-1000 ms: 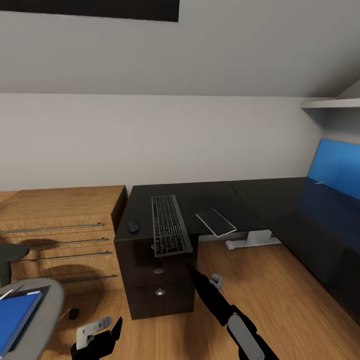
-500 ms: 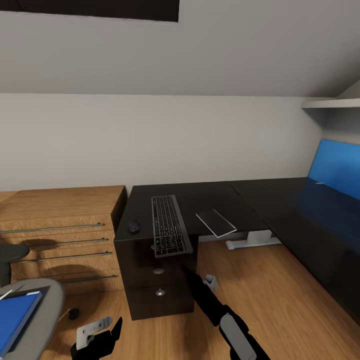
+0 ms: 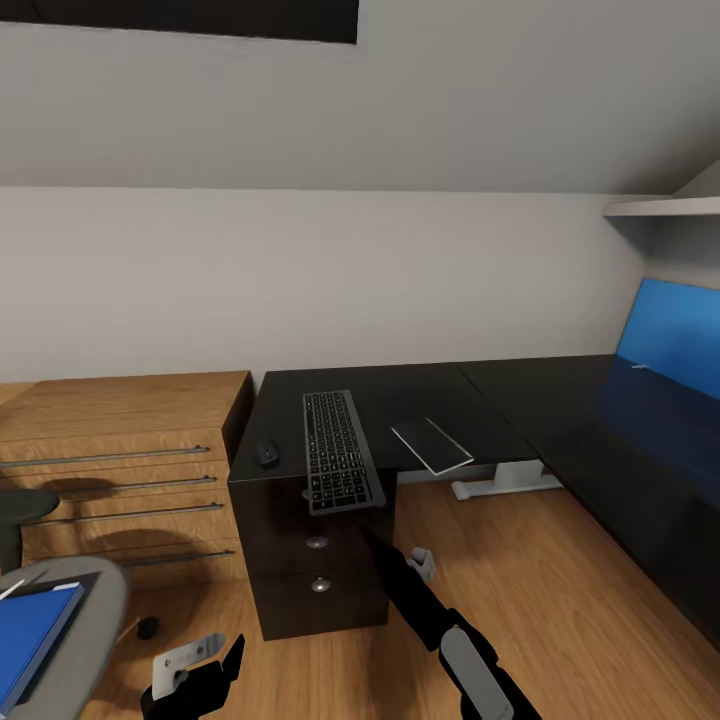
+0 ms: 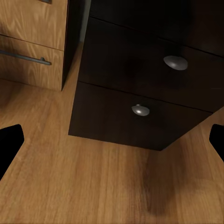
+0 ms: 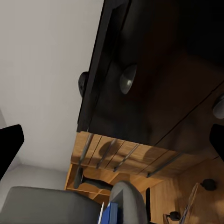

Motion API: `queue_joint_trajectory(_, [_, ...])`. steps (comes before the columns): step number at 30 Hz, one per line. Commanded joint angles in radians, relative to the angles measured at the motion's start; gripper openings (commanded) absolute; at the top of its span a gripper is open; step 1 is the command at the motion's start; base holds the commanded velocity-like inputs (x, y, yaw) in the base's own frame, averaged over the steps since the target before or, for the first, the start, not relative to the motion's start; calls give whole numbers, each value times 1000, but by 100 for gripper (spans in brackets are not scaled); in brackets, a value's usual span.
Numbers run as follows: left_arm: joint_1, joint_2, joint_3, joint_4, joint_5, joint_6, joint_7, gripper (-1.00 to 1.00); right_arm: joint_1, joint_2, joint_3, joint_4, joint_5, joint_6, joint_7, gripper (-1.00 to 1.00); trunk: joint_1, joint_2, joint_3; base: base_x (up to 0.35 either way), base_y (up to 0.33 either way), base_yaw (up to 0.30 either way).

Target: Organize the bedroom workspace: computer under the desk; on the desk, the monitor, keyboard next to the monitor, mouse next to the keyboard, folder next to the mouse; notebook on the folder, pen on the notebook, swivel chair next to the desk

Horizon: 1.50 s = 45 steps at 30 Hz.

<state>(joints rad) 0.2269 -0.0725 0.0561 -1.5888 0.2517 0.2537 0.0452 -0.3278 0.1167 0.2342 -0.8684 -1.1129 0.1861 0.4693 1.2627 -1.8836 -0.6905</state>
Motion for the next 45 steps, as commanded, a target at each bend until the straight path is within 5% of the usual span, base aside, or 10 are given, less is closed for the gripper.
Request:
queue_joint_trajectory(1, [0, 0, 1, -2, 11, 6, 4, 100, -1, 0, 0, 0, -11, 7, 1, 100, 0, 0, -1, 0, 0, 0])
queue_joint_trajectory(45, [0, 0, 1, 4, 11, 9, 4, 100, -1, -3, -3, 6, -13, 9, 6, 100, 0, 0, -1, 0, 0, 57])
